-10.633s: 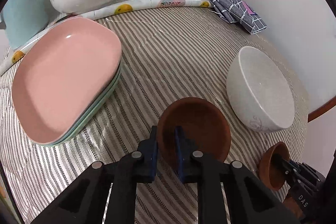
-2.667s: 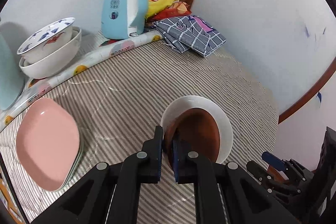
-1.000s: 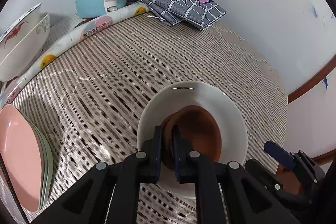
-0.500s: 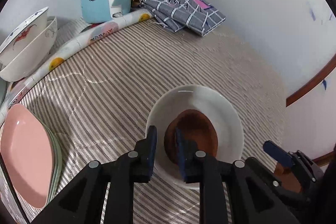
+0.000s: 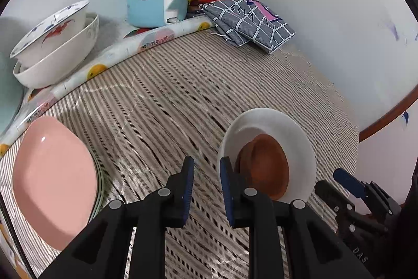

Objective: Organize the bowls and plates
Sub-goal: 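Grasp the white bowl rim with both grippers, then lift the white bowl with both grippers and carry it toward the plate stack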

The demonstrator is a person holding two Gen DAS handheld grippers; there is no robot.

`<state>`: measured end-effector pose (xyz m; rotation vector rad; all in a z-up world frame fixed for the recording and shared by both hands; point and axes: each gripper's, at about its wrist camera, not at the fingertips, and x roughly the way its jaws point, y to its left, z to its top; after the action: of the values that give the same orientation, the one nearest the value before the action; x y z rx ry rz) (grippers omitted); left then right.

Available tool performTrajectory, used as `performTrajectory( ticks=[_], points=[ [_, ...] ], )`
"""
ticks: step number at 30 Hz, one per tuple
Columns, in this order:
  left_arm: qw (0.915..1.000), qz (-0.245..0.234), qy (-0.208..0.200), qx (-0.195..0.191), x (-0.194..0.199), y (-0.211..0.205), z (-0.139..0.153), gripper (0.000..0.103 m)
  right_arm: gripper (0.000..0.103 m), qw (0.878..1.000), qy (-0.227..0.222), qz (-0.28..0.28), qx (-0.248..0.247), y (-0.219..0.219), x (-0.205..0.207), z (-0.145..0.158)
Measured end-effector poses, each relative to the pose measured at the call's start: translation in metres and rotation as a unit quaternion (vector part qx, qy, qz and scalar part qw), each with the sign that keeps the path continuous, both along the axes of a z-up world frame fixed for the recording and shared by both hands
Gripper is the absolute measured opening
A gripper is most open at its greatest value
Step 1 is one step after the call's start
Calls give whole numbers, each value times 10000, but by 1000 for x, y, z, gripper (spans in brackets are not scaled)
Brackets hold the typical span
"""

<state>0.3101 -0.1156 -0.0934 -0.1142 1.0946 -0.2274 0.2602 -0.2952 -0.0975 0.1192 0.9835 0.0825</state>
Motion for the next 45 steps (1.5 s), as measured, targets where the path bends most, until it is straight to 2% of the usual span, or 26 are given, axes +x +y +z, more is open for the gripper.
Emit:
performTrajectory(
  ticks=[10,16,23,34,45],
  points=[
    [9998,-22,42,-168,5,-1,-5,20,50,10000,-38,-7,77,3,15,2],
    [9998,-114,135,-106,10,-10,-14,20,49,10000,44,-56,29,2,27,-7],
    [9995,-129,265,-85,17,-16,-26,20,36,9997,235,-8,-24,2,36,-19],
    [9995,-204,217,98,20,-23,-34,20,35,9986,340,65,-389,9,50,-29],
    [9994,-170,206,208,26,-25,-42,24,36,9977,600,76,-310,10,62,-41]
  ],
)
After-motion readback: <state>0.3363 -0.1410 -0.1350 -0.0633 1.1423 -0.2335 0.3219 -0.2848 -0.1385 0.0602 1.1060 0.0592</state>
